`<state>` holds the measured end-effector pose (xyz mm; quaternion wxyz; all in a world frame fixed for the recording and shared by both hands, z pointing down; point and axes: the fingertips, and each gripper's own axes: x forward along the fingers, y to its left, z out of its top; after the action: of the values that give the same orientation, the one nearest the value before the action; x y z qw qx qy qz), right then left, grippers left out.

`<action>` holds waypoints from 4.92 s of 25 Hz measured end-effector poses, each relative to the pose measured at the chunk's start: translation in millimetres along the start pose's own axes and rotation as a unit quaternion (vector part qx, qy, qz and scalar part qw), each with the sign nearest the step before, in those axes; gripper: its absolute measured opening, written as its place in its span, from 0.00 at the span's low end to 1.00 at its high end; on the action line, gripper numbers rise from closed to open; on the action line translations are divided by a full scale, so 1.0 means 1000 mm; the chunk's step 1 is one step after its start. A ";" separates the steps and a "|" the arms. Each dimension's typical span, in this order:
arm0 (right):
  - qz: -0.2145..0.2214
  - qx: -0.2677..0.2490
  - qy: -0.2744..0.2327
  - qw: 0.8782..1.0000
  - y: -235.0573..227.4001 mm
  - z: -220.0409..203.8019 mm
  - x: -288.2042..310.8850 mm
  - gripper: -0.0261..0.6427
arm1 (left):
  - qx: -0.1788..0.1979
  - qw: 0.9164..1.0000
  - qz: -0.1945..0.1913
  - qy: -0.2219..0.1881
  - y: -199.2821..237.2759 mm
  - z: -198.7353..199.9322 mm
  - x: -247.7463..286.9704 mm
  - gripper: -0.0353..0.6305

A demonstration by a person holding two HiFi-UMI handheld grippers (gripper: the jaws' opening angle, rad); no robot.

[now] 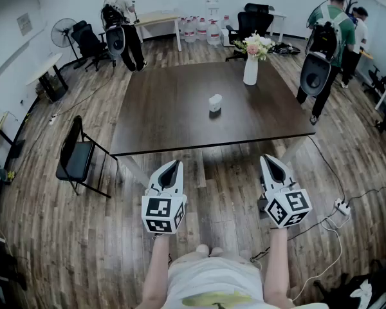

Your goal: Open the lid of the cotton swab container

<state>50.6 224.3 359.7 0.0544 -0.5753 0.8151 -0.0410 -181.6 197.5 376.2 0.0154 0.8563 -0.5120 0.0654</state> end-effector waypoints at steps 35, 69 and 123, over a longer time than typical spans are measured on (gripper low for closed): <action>0.009 0.030 0.009 0.999 -0.049 -0.013 0.045 0.07 | -0.010 0.999 0.009 0.029 -0.008 -0.017 0.061 0.09; -0.035 0.046 0.043 0.997 -0.142 -0.042 0.239 0.07 | -0.027 0.997 -0.042 0.051 0.071 -0.026 0.280 0.09; 0.072 0.117 0.161 0.977 -0.252 -0.152 0.439 0.07 | 0.016 0.958 -0.144 0.249 0.047 -0.182 0.485 0.49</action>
<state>119.5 -272.7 524.4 -0.0080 -0.4908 0.8418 -0.2245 -14.0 -232.3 616.3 0.1382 0.8778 -0.3617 0.2818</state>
